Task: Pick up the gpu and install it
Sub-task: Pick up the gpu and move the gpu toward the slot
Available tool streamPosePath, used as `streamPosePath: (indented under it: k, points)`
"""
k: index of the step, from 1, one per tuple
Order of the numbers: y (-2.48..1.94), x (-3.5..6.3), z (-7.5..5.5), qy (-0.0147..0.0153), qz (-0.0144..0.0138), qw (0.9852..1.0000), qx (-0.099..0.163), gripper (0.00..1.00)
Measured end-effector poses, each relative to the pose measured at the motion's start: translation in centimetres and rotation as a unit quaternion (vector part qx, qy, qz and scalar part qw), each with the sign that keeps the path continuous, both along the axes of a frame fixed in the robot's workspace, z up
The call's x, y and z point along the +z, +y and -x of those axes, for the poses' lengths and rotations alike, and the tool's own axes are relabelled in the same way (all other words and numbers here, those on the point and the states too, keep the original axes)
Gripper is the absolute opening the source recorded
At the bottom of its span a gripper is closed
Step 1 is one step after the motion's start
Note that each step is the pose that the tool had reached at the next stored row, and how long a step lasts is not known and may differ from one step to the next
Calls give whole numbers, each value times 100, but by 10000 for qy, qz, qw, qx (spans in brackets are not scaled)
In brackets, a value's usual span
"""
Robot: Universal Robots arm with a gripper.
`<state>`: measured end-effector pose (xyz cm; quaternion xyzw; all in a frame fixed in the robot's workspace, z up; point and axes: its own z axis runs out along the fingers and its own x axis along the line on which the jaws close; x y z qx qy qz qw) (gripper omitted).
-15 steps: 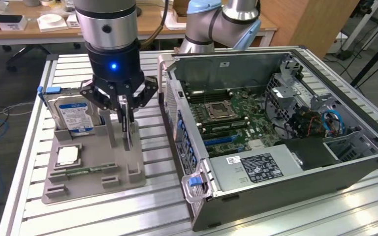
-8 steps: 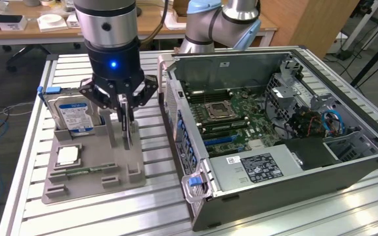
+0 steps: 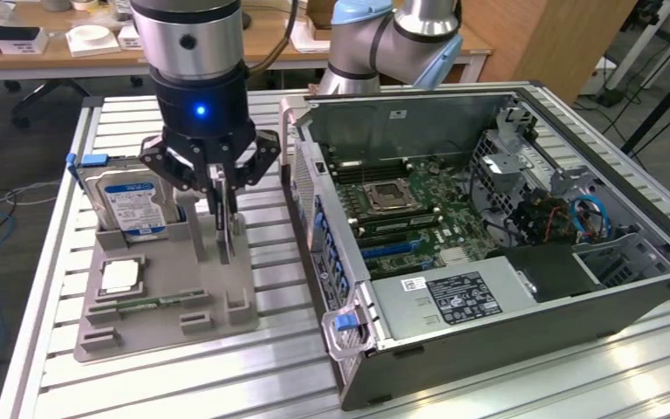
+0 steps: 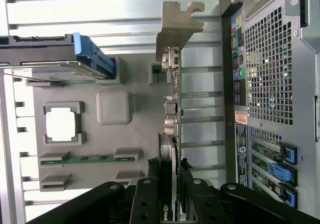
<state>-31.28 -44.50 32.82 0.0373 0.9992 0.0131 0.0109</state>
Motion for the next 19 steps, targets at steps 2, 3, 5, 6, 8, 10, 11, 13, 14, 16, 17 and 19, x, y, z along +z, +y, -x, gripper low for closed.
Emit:
streamPosePath:
  k: [2, 3, 5, 6, 8, 10, 11, 13, 14, 16, 17, 19]
  points:
    - [0, 9, 0, 0, 0, 10000, 0, 27]
    - [0, 13, 0, 0, 0, 10000, 0, 27]
    - [0, 23, 0, 0, 1, 10000, 0, 27]
    - [0, 29, 0, 0, 1, 10000, 0, 27]
    - [0, 40, 0, 0, 0, 10000, 0, 27]
    - [0, 51, 0, 0, 0, 10000, 0, 27]
    - [0, 57, 0, 0, 0, 10000, 0, 27]
    - [0, 67, 0, 0, 0, 10000, 0, 27]
    - [0, 72, 0, 0, 0, 10000, 0, 27]
    - [0, 82, 0, 0, 1, 10000, 0, 27]
    - [0, 87, 0, 0, 1, 10000, 0, 27]
    - [0, 97, 0, 0, 0, 10000, 0, 27]
